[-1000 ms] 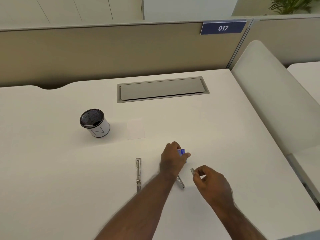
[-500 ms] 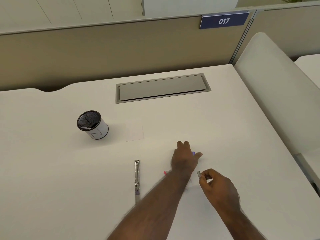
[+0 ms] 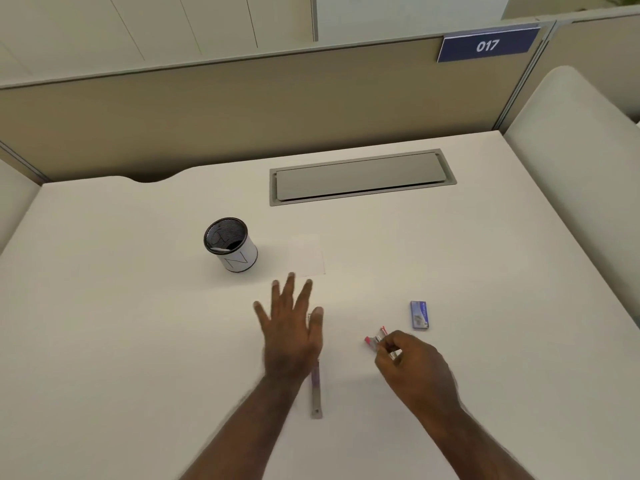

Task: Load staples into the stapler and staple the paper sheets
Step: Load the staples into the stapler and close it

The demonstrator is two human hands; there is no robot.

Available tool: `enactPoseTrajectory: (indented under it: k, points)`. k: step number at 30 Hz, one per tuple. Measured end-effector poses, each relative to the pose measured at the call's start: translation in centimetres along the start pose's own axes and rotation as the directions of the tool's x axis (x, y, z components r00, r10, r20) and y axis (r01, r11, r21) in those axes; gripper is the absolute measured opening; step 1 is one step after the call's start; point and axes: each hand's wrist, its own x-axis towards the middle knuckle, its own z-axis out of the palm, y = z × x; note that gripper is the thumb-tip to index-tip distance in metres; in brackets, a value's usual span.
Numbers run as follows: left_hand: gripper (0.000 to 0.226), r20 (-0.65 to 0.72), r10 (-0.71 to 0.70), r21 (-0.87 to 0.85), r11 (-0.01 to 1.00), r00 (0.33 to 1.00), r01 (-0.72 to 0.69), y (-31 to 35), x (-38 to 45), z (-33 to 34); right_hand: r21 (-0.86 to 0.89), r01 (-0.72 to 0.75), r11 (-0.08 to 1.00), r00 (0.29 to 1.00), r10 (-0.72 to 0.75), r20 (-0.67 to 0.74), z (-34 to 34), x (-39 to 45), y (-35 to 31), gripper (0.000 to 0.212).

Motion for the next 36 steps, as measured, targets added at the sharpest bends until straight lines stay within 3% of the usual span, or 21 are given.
enactPoseTrajectory:
  k: [7,12,15,18,20,24,28,31,36]
  points:
    - [0.059,0.232,-0.217,0.309,0.941,0.948,0.140,-5.7,-2.8,0.2,0.024,0.084,0.996,0.991,-0.086,0.106,5.9,0.1,-3.6,0.012]
    - [0.058,0.383,-0.168,0.249,0.966,0.908,0.074,-6.4,-3.5,0.4,0.172,-0.019,0.985,0.984,-0.012,0.177,8.5,1.4,-5.0,0.011]
    - [0.055,0.349,-0.143,0.255,0.966,0.926,0.054,-6.1,-3.4,0.3,0.215,-0.073,0.974,0.986,0.038,0.162,9.1,1.9,-5.3,0.018]
    - [0.041,0.202,-0.017,0.129,0.992,0.979,-0.010,-5.8,-3.4,0.1,0.223,-0.106,0.969,0.984,0.070,0.164,9.4,2.2,-5.7,0.020]
    - [0.041,0.237,-0.012,0.040,0.999,0.971,0.003,-5.5,-3.3,0.3,0.244,-0.122,0.962,0.982,0.082,0.170,9.5,2.3,-5.8,0.018]
    - [0.041,0.359,-0.140,-0.158,0.965,0.923,0.208,-4.3,-2.8,0.4,0.320,-0.161,0.934,0.972,0.093,0.218,9.8,2.5,-6.1,0.013]
    - [0.028,0.385,-0.196,-0.323,0.887,0.902,0.331,-3.6,-2.3,0.7,0.395,-0.212,0.894,0.960,0.116,0.253,9.9,2.6,-6.0,0.015]
    - [0.031,0.406,-0.250,-0.374,0.832,0.879,0.409,-3.6,-1.8,0.7,0.479,-0.253,0.841,0.951,0.125,0.283,9.8,2.7,-6.0,0.015]
    - [0.023,0.446,-0.380,-0.539,0.608,0.810,0.583,-3.2,-2.1,0.5,0.531,-0.259,0.807,0.952,0.119,0.284,9.4,2.6,-6.1,0.014]
